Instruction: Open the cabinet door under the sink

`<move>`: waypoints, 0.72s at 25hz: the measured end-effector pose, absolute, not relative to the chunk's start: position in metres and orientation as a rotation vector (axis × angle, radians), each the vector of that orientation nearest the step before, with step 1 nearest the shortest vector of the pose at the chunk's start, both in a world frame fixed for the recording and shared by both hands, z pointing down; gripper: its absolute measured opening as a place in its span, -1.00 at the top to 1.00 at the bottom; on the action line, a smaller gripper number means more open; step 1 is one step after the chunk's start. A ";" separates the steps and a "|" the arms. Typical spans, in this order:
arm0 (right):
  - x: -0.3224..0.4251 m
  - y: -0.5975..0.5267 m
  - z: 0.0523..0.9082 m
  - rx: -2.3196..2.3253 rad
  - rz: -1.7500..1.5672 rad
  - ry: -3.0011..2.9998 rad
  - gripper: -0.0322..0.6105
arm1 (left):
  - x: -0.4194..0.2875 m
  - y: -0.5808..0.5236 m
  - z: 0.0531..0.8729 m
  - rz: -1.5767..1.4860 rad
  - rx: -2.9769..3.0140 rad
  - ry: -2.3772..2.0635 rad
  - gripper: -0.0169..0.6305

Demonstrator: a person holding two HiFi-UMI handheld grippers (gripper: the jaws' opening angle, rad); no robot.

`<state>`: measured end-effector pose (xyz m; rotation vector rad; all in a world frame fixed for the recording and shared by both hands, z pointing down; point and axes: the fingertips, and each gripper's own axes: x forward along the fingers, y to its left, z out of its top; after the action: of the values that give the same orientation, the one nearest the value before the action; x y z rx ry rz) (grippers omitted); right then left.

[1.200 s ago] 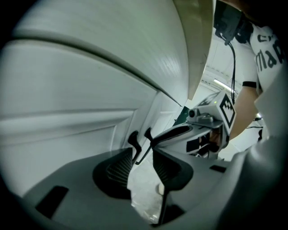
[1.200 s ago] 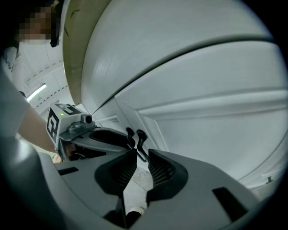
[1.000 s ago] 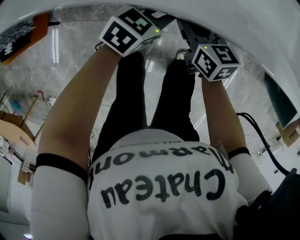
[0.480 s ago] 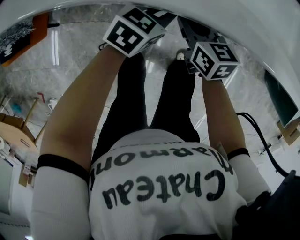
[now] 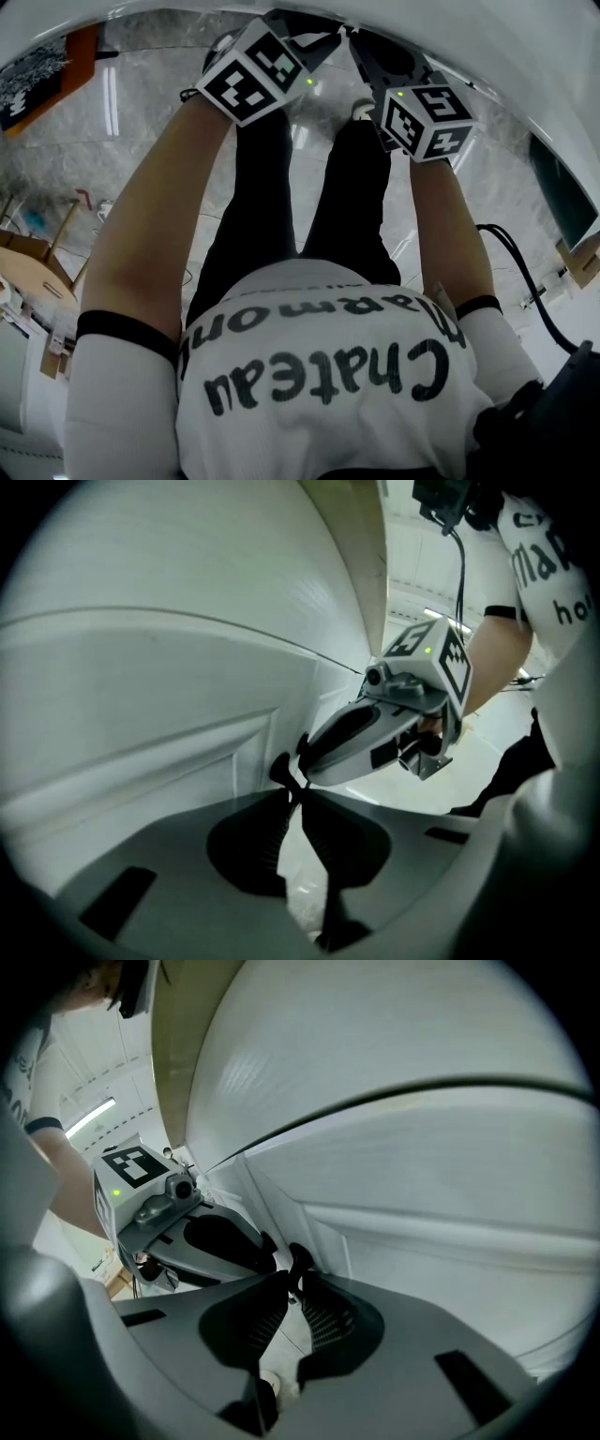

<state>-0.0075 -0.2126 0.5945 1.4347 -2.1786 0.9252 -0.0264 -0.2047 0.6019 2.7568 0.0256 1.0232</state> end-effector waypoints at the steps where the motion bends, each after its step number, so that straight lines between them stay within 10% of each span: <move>1: -0.008 -0.212 0.595 1.431 0.926 -2.177 0.74 | -0.028 -0.203 0.602 1.036 2.761 0.034 0.86; 18: -0.018 -0.184 0.599 1.254 0.904 -2.169 0.77 | -0.044 -0.179 0.605 1.147 2.725 0.202 0.79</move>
<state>-0.0184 -0.1841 0.5992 1.2545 -2.1688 0.9043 -0.0440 -0.1791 0.6046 2.7252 0.2015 1.1470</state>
